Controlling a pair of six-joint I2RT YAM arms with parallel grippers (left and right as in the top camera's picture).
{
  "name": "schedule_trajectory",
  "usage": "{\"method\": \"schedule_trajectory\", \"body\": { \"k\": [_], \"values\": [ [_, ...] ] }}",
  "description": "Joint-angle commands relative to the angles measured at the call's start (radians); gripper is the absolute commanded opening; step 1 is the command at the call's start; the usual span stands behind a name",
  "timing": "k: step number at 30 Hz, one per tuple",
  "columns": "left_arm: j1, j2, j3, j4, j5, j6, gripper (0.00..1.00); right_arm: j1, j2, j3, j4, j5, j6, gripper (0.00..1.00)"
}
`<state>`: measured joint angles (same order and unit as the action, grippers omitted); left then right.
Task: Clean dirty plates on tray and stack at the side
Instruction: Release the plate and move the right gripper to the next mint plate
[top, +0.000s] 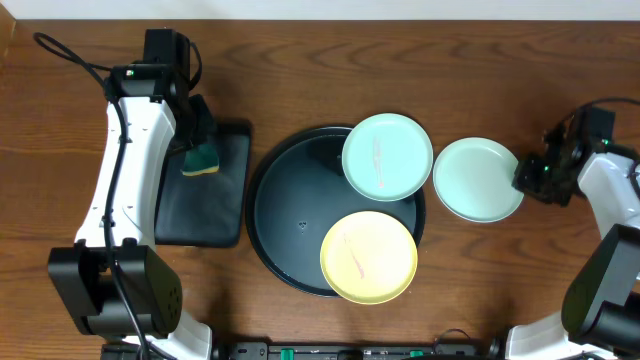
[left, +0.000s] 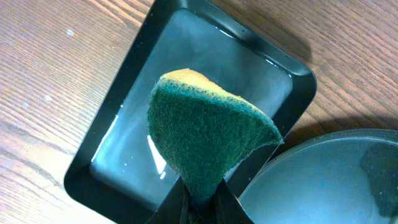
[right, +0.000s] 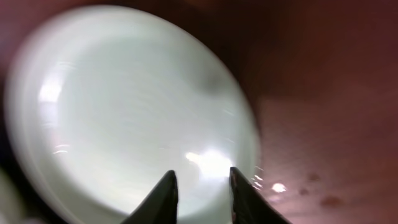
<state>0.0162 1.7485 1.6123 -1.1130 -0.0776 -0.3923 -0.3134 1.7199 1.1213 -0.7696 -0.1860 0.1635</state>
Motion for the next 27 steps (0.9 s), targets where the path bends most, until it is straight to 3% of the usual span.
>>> {"method": "schedule_trajectory", "body": {
  "k": [1,13,20,23,27],
  "values": [
    [0.002,-0.01,-0.005,0.003,-0.012,0.006,0.08,0.083,-0.018,0.107,-0.016,-0.109,-0.057,0.29],
    [0.002,-0.009,-0.005,0.003,-0.012,0.006,0.07,0.428,0.024,0.145,0.191,0.04,-0.066,0.48],
    [0.002,-0.009,-0.005,0.003,-0.012,0.006,0.07,0.459,0.148,0.219,0.186,0.06,-0.091,0.46],
    [0.002,-0.009,-0.005,0.003,-0.012,0.006,0.07,0.459,0.188,0.246,0.176,0.058,-0.091,0.36],
    [0.002,-0.009,-0.005,0.003,-0.012,0.006,0.07,0.458,0.212,0.248,0.171,0.05,-0.09,0.32]
  ]
}}
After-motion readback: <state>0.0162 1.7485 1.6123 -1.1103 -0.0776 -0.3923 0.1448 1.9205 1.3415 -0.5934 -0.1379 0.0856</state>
